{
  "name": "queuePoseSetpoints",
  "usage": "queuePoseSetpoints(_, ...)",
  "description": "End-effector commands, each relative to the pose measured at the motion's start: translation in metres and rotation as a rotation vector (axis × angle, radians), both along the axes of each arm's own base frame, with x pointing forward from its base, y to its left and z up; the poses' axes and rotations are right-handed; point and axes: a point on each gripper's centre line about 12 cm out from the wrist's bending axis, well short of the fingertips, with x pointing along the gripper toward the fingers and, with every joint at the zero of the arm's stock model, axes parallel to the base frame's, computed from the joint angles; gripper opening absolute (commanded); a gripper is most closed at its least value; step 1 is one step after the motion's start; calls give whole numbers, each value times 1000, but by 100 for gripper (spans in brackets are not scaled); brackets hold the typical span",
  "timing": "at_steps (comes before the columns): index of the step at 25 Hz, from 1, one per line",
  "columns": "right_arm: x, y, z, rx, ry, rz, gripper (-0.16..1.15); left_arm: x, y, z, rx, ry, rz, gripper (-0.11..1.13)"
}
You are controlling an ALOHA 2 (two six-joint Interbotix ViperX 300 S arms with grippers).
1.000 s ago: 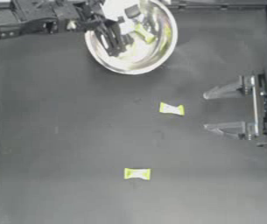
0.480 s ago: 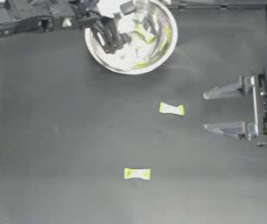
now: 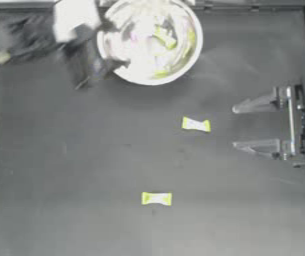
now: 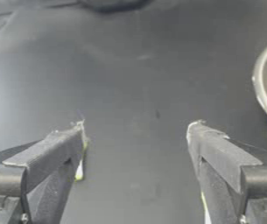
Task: Put candies in bowl
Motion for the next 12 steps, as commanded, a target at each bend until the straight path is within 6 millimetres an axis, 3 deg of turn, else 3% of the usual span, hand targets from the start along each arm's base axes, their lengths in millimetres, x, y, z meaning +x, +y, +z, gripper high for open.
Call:
queuePoseSetpoints(1,5,-8,17,-13,17,-38,99,-21,-21,19,24,-100,-30,97)
queuePoseSetpoints(6,11,-21,25,-42,113,-90,99,-37,-49,13,32,-142,-98,97)
queuePoseSetpoints(12,32,-37,26,-81,269,-138,99,-42,-66,-4,14,-139,-145,97)
